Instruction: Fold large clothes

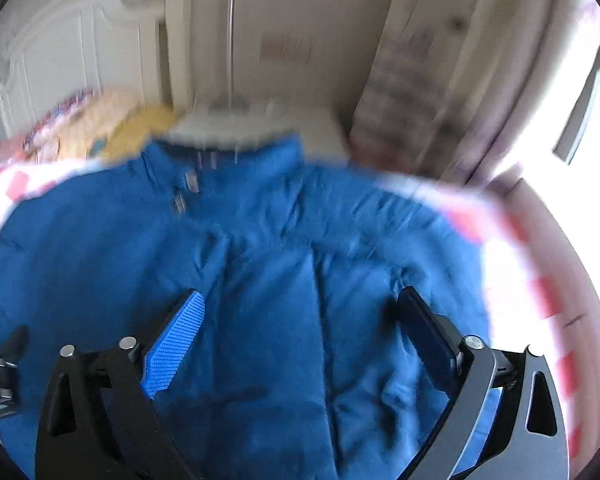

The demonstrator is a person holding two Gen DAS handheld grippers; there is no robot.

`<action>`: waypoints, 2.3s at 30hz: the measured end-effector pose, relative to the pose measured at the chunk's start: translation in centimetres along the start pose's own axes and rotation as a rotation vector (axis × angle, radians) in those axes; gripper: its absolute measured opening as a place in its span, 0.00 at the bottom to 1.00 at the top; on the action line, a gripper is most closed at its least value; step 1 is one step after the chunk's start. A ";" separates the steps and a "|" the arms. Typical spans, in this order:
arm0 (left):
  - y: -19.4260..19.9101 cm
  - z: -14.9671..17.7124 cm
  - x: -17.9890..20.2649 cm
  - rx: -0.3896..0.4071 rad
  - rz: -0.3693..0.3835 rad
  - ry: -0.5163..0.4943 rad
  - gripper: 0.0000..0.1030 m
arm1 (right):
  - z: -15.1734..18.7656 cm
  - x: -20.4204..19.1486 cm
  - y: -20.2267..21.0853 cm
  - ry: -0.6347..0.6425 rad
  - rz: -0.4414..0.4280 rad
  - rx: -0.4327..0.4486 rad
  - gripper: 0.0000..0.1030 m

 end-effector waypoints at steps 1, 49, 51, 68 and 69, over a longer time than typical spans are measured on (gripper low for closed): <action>0.0 0.0 0.0 0.001 0.003 0.002 0.98 | 0.2 0.2 -0.5 -0.013 -0.025 0.022 0.96; 16.0 15.3 -7.0 0.016 0.176 0.091 0.98 | 18.8 3.4 16.6 0.047 -0.204 0.004 0.96; 17.1 17.4 -7.9 0.021 0.189 0.096 0.98 | 21.0 5.3 18.3 0.041 -0.191 0.024 0.96; 17.1 27.4 -8.1 -0.027 0.252 0.125 0.98 | 32.0 8.6 19.8 0.053 -0.171 -0.070 0.96; 17.1 27.5 -8.0 -0.025 0.244 0.128 0.98 | 32.3 8.7 19.8 0.035 -0.197 -0.068 0.96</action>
Point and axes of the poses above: each gripper's, at about its wrist camera, not at the fingertips, and y roughly against the way its jaws point, x to its right, z to its underside, the point moved 6 cm from there along -y, roughly the way its jaws point, and after that the axes turned 4 degrees about -x, right-handed, at the moved point
